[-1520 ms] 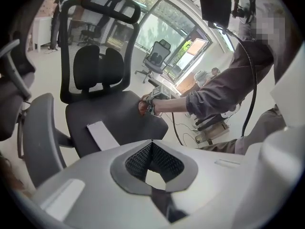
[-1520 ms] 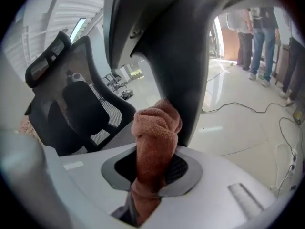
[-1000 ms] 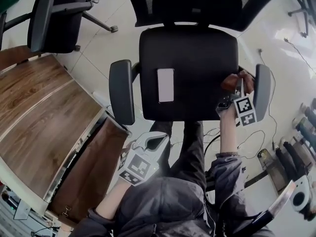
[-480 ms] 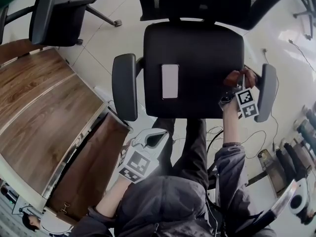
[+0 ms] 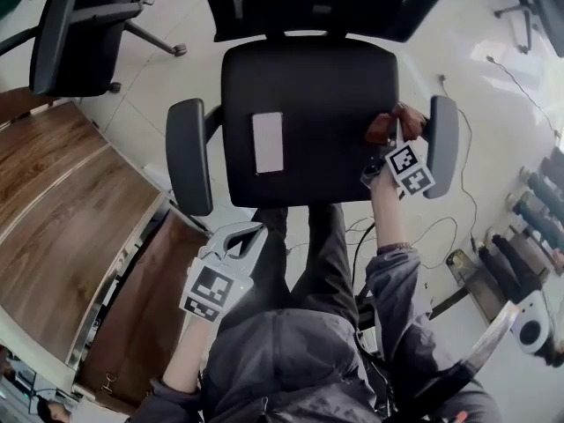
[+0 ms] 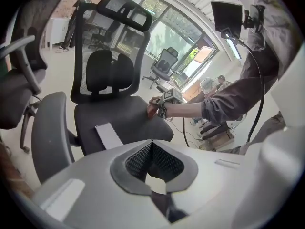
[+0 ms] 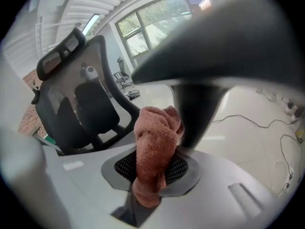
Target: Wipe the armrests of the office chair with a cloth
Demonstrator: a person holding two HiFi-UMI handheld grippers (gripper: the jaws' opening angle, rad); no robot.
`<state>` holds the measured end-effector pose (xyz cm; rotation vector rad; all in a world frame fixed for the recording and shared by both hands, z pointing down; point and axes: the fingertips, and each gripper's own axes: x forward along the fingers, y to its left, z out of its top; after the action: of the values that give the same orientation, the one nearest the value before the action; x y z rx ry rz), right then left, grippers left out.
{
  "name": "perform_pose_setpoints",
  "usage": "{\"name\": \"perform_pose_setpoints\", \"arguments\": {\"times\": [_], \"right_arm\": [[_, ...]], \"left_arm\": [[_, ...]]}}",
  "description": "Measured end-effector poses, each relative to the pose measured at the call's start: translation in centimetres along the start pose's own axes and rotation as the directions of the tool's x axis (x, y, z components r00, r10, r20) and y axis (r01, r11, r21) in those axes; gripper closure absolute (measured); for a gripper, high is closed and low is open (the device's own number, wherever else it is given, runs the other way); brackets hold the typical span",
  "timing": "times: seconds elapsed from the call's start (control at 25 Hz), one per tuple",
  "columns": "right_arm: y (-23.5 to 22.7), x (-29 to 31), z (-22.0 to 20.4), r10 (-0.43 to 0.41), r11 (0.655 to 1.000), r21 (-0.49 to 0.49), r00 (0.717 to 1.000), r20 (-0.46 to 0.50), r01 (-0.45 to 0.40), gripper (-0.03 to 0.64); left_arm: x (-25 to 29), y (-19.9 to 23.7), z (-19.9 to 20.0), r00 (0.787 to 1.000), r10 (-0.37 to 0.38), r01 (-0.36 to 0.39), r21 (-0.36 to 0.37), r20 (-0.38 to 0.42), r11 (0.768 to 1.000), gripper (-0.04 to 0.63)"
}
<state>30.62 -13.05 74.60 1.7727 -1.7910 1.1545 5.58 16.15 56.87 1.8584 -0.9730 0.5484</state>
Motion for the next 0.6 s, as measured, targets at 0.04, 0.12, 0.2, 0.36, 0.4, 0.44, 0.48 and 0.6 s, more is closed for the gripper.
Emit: {"name": "perform_pose_setpoints", "arguments": {"times": [0.04, 0.12, 0.2, 0.36, 0.4, 0.44, 0.48, 0.6], "right_arm": [[1.1, -0.6, 0.0, 0.021, 1.0, -0.002, 1.0, 0.003, -0.021, 0.522], [2.7, -1.7, 0.9, 0.051, 0.999, -0.02, 0.999, 0.017, -0.05, 0.522], [3.0, -2.0, 2.1, 0.063, 0.997, -0.045, 0.998, 0.029, -0.061, 0.522], [1.2, -0.6, 1.7, 0.028, 0.998, -0.063, 1.0, 0.007, -0.028, 0.522], [0.5, 0.1, 1.4, 0.01, 0.997, -0.076, 1.0, -0.003, -0.01, 0.522], [-0.2, 0.8, 1.1, -0.014, 0.996, -0.093, 1.0, -0.015, 0.013, 0.522], [-1.0, 1.5, 0.7, -0.039, 0.993, -0.108, 0.999, -0.028, 0.035, 0.522], [-2.4, 3.2, -0.4, -0.077, 0.987, -0.148, 0.995, -0.058, 0.068, 0.522]], "left_arm": [[-0.3, 0.1, 0.0, 1.0, 0.01, -0.01, -0.003, 0.005, 1.0, 0.586], [-0.1, -0.3, 0.5, 1.0, 0.01, -0.01, -0.01, 0.015, 1.0, 0.586], [0.9, -1.1, 1.2, 1.0, -0.003, 0.004, -0.015, 0.019, 1.0, 0.586], [1.5, -2.7, 1.9, 1.0, -0.005, 0.005, -0.015, 0.021, 1.0, 0.586], [1.5, -2.9, 2.0, 1.0, -0.002, 0.002, -0.013, 0.023, 1.0, 0.586], [1.6, -2.9, 2.0, 1.0, 0.002, -0.002, -0.011, 0.023, 1.0, 0.586], [1.7, -2.9, 1.8, 1.0, 0.007, -0.007, -0.01, 0.02, 1.0, 0.586], [1.8, -2.7, 1.2, 1.0, 0.025, -0.024, -0.016, 0.007, 1.0, 0.586]]}}
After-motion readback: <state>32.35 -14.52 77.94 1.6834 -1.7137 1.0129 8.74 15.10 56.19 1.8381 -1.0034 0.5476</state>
